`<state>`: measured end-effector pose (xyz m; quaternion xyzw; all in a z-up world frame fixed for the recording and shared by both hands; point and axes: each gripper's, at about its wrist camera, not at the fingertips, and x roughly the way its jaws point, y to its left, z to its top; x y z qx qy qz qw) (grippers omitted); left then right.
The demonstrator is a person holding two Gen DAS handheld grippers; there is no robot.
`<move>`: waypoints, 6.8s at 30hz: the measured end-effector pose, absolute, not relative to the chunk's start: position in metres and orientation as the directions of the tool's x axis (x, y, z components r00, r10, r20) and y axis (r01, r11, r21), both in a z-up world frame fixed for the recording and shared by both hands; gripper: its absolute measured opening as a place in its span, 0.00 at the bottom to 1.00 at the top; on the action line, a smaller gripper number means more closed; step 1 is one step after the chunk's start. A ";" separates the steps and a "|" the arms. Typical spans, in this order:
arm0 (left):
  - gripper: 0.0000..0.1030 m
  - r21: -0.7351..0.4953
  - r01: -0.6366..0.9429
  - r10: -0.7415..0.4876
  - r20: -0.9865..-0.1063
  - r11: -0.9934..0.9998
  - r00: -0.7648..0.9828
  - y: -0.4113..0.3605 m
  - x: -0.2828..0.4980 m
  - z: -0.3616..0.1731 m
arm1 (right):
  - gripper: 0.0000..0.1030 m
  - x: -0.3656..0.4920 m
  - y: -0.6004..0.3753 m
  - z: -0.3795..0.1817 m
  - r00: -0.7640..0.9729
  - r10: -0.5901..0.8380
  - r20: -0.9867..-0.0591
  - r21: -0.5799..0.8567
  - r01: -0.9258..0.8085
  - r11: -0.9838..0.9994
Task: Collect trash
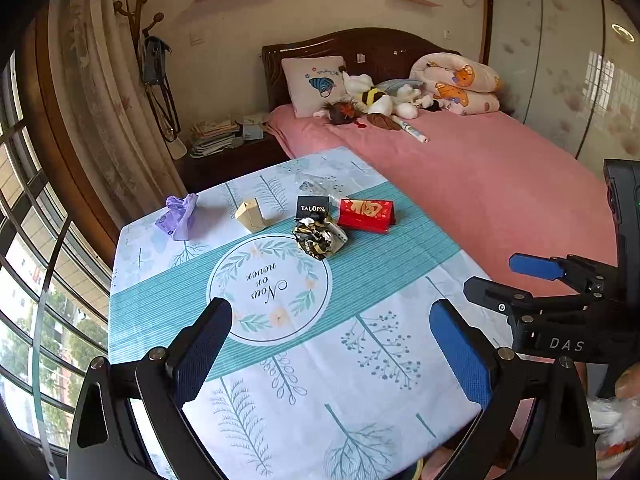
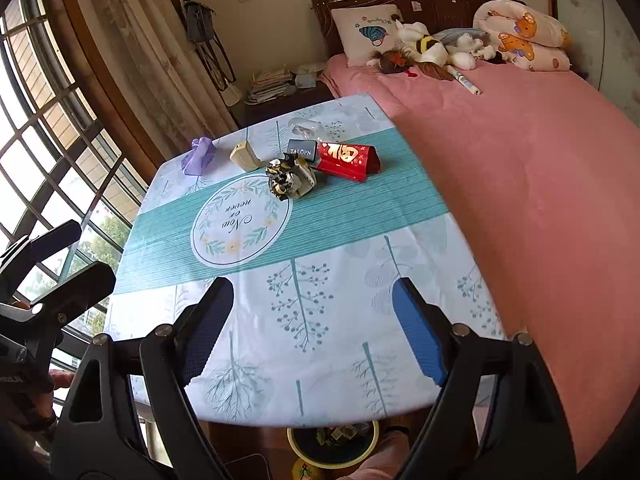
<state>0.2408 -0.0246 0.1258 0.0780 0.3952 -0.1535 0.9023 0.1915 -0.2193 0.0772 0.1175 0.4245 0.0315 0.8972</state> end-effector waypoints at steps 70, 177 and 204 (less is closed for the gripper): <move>0.62 0.035 -0.114 0.067 -0.953 0.993 0.296 -0.101 0.479 -0.073 | 0.17 0.492 -0.263 -0.102 0.231 0.343 -0.910 0.245 -0.367 0.897; 0.96 -0.086 0.181 -0.129 -0.962 0.980 0.242 0.010 0.008 -0.185 | 0.65 -0.004 -0.176 -0.286 0.183 0.275 -0.944 0.309 0.195 0.931; 0.96 -0.028 0.087 -0.075 -0.794 0.996 0.603 0.022 -0.036 0.138 | 0.69 -0.024 -0.188 0.041 0.462 0.368 -0.807 0.383 -0.065 0.922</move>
